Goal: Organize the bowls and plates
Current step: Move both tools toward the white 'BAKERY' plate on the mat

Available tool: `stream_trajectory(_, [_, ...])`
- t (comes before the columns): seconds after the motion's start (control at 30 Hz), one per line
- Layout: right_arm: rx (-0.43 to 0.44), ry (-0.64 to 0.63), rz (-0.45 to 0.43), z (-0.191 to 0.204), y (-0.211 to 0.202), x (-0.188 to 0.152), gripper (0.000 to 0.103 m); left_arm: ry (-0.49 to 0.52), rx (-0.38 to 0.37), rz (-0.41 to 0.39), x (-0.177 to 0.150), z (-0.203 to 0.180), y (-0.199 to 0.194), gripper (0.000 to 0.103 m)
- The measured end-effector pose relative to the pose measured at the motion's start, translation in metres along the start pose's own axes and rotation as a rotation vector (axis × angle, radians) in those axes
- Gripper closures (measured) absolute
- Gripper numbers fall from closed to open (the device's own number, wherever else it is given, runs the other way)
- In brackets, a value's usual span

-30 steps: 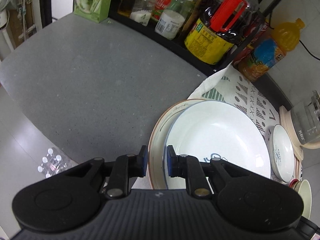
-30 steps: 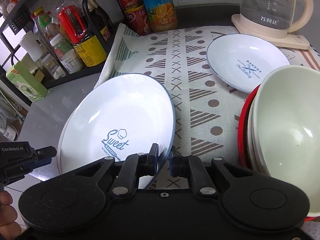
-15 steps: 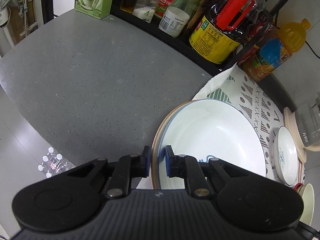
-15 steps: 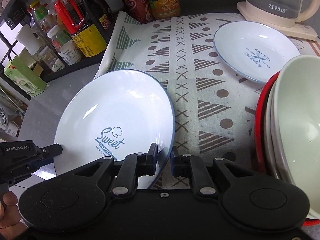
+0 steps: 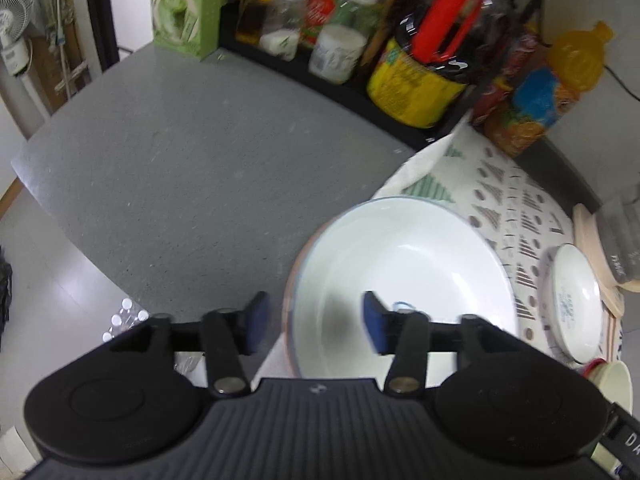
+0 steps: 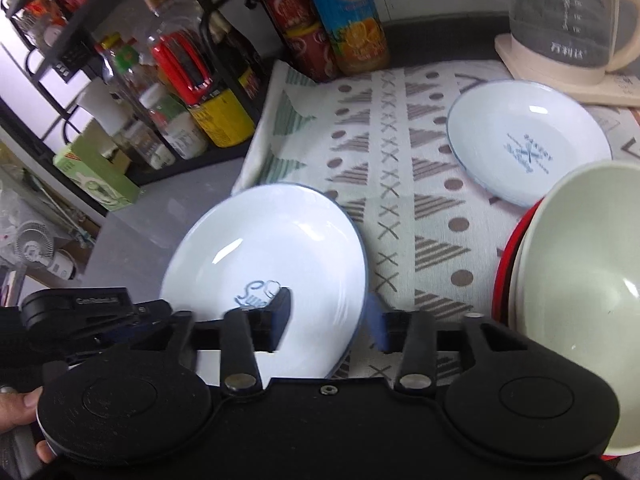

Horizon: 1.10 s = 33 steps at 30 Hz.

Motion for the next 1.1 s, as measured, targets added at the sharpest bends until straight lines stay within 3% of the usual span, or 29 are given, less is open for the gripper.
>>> stream_trajectory(0.03, [0.005, -0.007, -0.016, 0.001, -0.006, 0.003, 0.043, 0.004, 0.001, -0.006, -0.001, -0.003, -0.005, 0.032])
stream_trajectory(0.13, [0.029, -0.024, -0.055, 0.001, -0.023, 0.010, 0.029, 0.027, 0.007, -0.035, -0.004, -0.014, -0.019, 0.021])
stream_trajectory(0.23, [0.044, -0.030, -0.093, -0.005, -0.039, 0.015, 0.011, 0.034, 0.019, -0.029, -0.010, -0.023, -0.030, 0.017])
stream_trajectory(0.4, [0.042, -0.051, -0.131, -0.016, -0.062, 0.021, 0.000, 0.031, 0.007, -0.038, -0.018, -0.035, -0.043, 0.017])
stream_trajectory(0.63, [0.038, -0.025, -0.173, -0.037, -0.089, 0.026, 0.000, 0.072, -0.019, -0.053, -0.028, -0.058, -0.056, 0.011])
stream_trajectory(0.73, [0.020, -0.010, -0.193, -0.049, -0.098, 0.026, 0.000, 0.094, -0.035, -0.067, -0.031, -0.070, -0.062, 0.000])
stream_trajectory(1.1, [-0.041, 0.045, -0.238, -0.090, -0.121, 0.028, 0.000, 0.167, -0.092, -0.062, -0.037, -0.115, -0.063, 0.000])
Point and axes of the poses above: each gripper's, at about its wrist camera, not at the fingertips, and y roughly the way its jaws point, z to its left, x to its top, the point moved 9 cm from there along y, roughly the way its jaws point, and after that the axes turned 3 degrees about -x, right-handed, at the moved point
